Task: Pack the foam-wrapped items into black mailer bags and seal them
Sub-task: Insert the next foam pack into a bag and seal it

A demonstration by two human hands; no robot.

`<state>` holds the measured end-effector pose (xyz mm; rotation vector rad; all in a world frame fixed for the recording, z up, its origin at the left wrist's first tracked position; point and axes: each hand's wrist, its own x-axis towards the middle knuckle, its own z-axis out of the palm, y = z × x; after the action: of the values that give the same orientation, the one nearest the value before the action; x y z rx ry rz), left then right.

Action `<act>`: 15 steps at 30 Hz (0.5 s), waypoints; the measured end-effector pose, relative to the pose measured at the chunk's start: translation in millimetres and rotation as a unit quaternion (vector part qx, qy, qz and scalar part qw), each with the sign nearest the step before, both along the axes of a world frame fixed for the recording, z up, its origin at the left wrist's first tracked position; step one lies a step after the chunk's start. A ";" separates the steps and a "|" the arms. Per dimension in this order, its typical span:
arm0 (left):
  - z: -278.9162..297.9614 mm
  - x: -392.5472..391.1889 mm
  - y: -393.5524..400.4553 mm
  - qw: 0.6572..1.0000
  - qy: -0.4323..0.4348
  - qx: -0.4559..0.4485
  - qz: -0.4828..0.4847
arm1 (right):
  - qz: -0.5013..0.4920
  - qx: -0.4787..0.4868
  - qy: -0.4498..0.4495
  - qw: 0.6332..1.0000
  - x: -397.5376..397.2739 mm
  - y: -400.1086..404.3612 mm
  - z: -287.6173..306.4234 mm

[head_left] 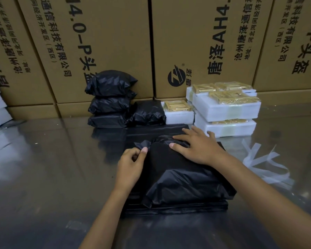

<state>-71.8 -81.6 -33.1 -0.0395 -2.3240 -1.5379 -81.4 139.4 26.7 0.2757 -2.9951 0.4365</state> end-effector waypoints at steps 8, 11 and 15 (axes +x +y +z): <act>15.2 13.0 -13.6 0.975 -0.045 0.206 -0.074 | 0.067 -0.180 0.157 0.969 1.4 -44.7 35.0; 22.3 16.9 -8.1 0.979 0.070 0.178 -0.065 | 0.126 -0.291 0.022 0.948 -1.8 -74.1 43.3; 25.7 20.9 -7.3 0.976 0.160 0.139 -0.048 | 0.203 -0.237 -0.065 0.948 -4.1 -87.9 42.8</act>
<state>-50.8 -88.9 -7.3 -0.3084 -1.8686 -1.7458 -85.5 51.4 69.5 0.8438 -2.8181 1.2287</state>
